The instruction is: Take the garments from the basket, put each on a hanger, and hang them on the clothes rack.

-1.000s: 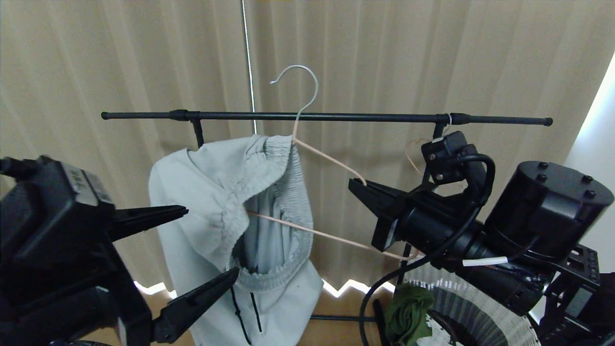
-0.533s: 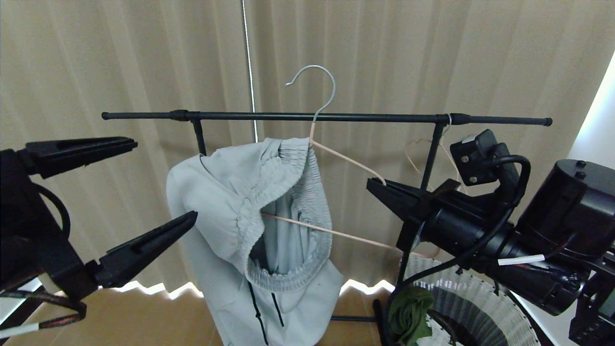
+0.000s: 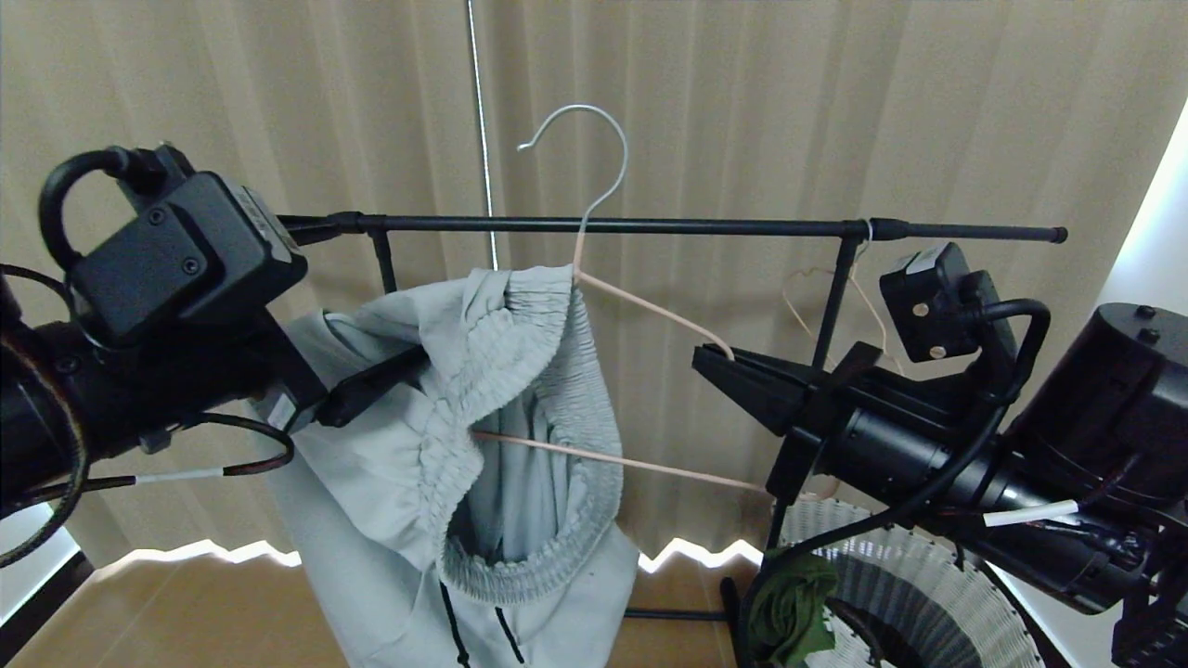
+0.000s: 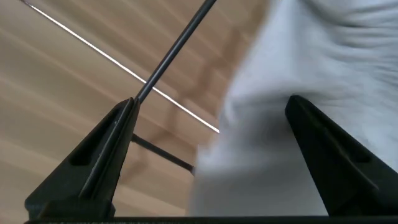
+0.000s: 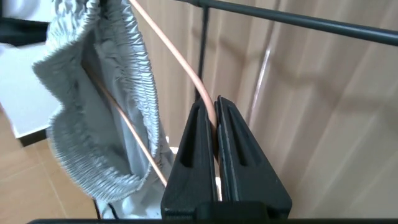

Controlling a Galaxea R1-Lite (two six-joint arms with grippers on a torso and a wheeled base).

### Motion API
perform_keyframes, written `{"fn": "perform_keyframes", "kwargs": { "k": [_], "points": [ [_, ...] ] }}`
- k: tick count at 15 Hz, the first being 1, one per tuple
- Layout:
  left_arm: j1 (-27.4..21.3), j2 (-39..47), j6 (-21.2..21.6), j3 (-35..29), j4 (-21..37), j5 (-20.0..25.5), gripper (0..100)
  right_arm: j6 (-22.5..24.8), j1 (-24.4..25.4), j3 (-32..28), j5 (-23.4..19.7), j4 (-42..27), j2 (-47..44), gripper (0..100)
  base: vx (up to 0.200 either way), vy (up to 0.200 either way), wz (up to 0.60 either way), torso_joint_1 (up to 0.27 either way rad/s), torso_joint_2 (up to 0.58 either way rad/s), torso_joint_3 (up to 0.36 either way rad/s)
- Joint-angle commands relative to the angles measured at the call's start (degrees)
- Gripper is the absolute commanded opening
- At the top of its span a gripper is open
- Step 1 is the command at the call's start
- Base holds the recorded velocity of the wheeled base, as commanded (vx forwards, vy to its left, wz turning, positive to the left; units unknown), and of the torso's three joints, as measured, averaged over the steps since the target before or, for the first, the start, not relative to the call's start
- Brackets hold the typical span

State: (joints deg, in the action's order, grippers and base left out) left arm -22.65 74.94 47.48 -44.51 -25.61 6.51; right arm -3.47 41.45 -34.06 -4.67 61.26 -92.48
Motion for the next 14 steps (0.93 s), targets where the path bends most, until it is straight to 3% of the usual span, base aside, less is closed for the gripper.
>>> {"fn": "perform_keyframes", "kwargs": {
  "k": [1, 7, 8, 14],
  "points": [
    [0.41, 3.29, -0.02, -0.14, -0.67, -0.01, 100, -0.04, 1.27, -0.04, -0.08, 0.09, 0.02, 0, 0.0, 0.0, 0.0, 0.0, 0.0, 0.0],
    [0.68, 2.94, -0.02, 0.21, -0.67, 0.08, 100, -0.04, 3.55, 0.13, -2.1, 1.14, -0.07, 0, 0.0, 0.0, 0.0, 0.0, 0.0, 0.0],
    [0.68, 2.94, -0.02, 0.21, -0.67, 0.17, 0, -0.04, 3.55, 0.49, -2.89, 2.55, -0.07, 0, 0.0, 0.0, 0.0, 0.0, 0.0, 0.0],
    [0.94, 3.02, -0.29, 0.3, -0.67, 0.08, 0, 0.05, 3.46, 0.49, -3.24, 3.08, -0.16, 0, 0.0, 0.0, 0.0, 0.0, 0.0, 0.0]
  ]
}}
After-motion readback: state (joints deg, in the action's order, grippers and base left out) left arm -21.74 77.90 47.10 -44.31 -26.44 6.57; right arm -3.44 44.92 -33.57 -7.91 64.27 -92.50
